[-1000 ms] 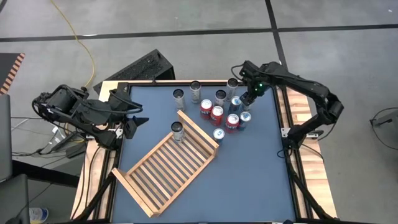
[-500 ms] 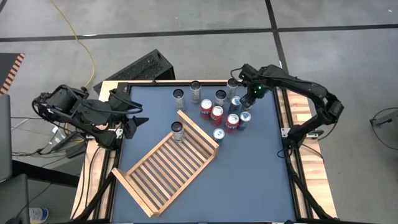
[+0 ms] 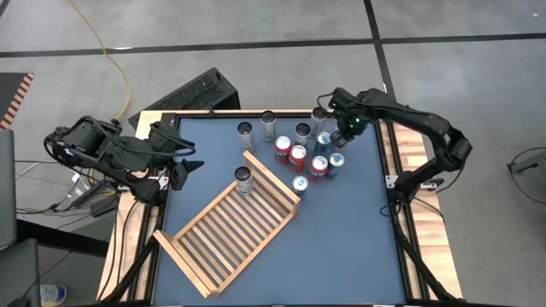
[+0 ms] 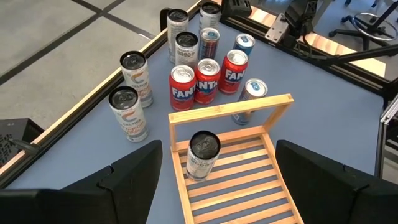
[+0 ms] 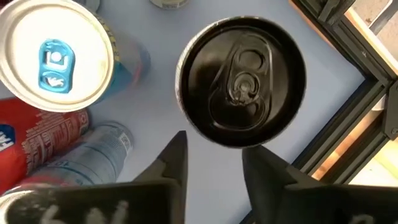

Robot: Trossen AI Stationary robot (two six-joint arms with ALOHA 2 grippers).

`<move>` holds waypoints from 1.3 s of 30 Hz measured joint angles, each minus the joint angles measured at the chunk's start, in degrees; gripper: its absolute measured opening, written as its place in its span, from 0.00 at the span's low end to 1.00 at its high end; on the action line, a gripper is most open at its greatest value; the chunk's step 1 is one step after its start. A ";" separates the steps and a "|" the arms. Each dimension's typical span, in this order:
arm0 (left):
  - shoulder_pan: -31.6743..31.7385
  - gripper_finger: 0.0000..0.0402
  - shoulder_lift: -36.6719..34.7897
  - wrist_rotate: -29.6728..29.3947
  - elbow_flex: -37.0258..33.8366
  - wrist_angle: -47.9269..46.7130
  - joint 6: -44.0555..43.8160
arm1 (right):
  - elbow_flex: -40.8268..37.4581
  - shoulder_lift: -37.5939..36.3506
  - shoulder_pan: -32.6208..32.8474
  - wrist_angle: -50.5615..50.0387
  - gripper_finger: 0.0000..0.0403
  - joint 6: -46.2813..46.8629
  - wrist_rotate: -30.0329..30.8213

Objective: Place canned beverage on shelf
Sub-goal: Put the right white blue soda can on the shelf aligned with the other white blue soda can

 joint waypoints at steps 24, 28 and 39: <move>0.00 0.75 -0.02 0.00 0.00 0.02 2.55 | 0.02 -8.60 -1.29 5.10 0.75 -0.05 -2.58; 0.00 0.75 0.00 0.00 0.00 0.02 2.08 | 0.02 -4.64 -1.30 5.31 0.83 0.98 -1.84; 0.00 0.75 0.00 -0.19 0.00 0.04 1.53 | 1.44 0.38 -3.20 7.31 0.83 1.28 -1.57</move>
